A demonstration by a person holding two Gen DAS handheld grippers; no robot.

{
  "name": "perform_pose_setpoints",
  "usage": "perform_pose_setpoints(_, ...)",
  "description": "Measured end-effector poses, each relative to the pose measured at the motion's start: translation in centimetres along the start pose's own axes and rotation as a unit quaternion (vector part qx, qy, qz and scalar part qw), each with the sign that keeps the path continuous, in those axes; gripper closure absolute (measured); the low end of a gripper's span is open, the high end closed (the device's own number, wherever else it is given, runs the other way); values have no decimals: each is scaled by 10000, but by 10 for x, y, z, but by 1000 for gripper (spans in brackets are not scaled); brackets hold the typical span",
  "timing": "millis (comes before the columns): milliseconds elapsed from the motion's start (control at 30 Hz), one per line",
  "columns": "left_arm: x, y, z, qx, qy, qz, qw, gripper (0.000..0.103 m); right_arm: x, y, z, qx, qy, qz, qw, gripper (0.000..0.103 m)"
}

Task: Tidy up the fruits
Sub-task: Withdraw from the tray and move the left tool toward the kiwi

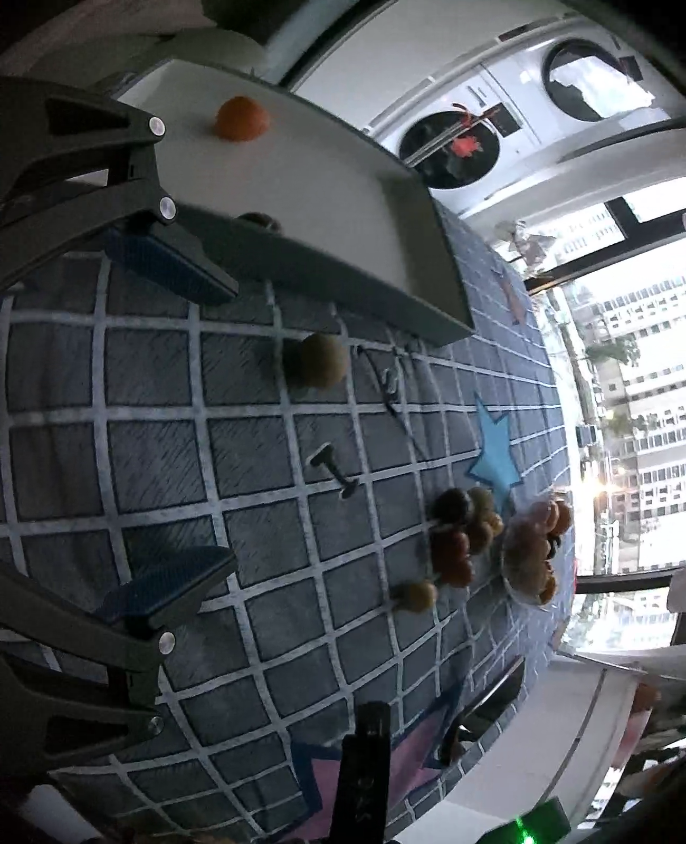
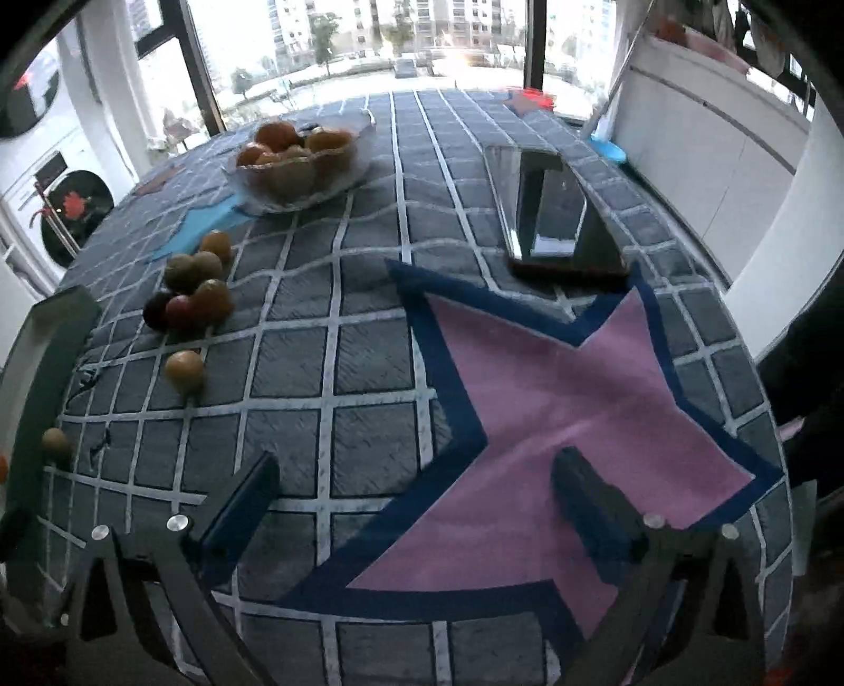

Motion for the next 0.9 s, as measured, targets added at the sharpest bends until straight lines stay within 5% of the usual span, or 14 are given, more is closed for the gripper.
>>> perform_pose_setpoints(367,-4,-6,-1,38,398,188,9990,10,-6,-9,1,250,-83,322,9991,0)
perform_pose_setpoints(700,-37,1,-6,-68,156,860,9961,10,-6,-9,2,250,-79,317,9992,0)
perform_pose_setpoints(900,-34,12,-18,-85,168,781,9968,10,-5,-9,2,250,-83,319,9991,0)
Point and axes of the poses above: each gripper's, at about its wrist camera, not at the fingertips, and z roughly against the way its jaws point, x to its right, y to its top, the point moved 1 cm from there along -z, roughly the way its jaws point, and after that the axes turned 7 degrees about x, right-handed, at the moved point
